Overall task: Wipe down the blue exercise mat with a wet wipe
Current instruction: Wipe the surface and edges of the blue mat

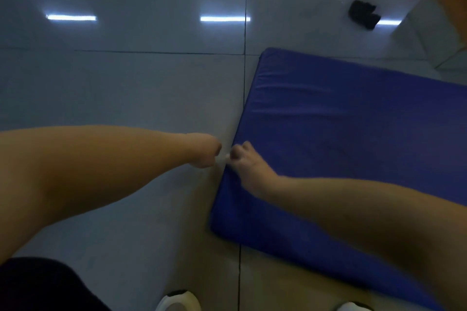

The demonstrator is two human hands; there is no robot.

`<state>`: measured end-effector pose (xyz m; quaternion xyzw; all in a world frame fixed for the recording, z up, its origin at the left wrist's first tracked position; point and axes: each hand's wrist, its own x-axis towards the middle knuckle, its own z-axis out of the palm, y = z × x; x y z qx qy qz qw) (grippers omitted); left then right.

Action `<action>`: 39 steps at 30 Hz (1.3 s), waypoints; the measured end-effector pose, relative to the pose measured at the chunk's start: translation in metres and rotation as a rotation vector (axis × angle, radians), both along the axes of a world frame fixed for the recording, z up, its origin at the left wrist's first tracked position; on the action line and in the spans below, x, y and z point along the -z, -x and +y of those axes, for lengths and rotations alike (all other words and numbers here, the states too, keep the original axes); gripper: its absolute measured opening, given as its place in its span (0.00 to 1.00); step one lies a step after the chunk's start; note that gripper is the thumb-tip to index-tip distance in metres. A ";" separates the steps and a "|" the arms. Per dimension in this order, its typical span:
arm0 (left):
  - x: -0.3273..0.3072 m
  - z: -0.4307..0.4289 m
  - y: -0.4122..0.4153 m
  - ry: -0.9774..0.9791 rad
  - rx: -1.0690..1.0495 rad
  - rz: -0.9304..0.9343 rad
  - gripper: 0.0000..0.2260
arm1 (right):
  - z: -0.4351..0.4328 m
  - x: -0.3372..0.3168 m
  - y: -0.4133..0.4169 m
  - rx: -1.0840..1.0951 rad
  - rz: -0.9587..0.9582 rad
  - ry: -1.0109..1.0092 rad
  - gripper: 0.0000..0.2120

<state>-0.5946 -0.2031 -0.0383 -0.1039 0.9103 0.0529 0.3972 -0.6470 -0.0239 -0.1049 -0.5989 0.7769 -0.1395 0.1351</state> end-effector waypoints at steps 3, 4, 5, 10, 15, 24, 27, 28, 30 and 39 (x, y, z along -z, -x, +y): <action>0.005 0.000 0.004 0.025 -0.038 0.039 0.18 | 0.025 0.006 -0.012 -0.336 -0.074 0.001 0.25; 0.006 -0.001 0.007 0.028 -0.049 0.046 0.18 | 0.026 0.006 0.000 -0.414 -0.056 0.008 0.25; 0.007 -0.001 0.010 0.023 -0.063 0.054 0.18 | 0.024 0.004 0.014 -0.442 -0.033 0.003 0.24; 0.005 -0.004 0.027 -0.020 -0.151 0.116 0.17 | 0.002 -0.003 0.106 0.076 0.137 0.026 0.20; 0.010 -0.001 0.045 -0.055 -0.211 0.203 0.16 | -0.004 0.002 0.087 0.268 0.055 0.100 0.19; 0.011 0.015 0.046 -0.191 -0.277 0.481 0.13 | 0.050 -0.034 0.005 0.259 -0.802 -0.052 0.13; -0.003 0.039 0.047 -0.495 -0.445 0.452 0.13 | 0.056 -0.047 0.017 0.577 -0.848 0.066 0.04; -0.006 0.045 0.046 -0.624 -0.558 0.395 0.15 | 0.057 -0.048 0.020 0.676 -0.877 0.086 0.06; -0.013 0.058 0.040 -0.770 -0.639 0.322 0.15 | 0.061 -0.053 0.025 0.876 -0.939 0.121 0.03; -0.018 0.094 0.039 -0.658 -0.542 0.386 0.02 | 0.072 -0.080 0.011 1.031 -1.224 0.170 0.07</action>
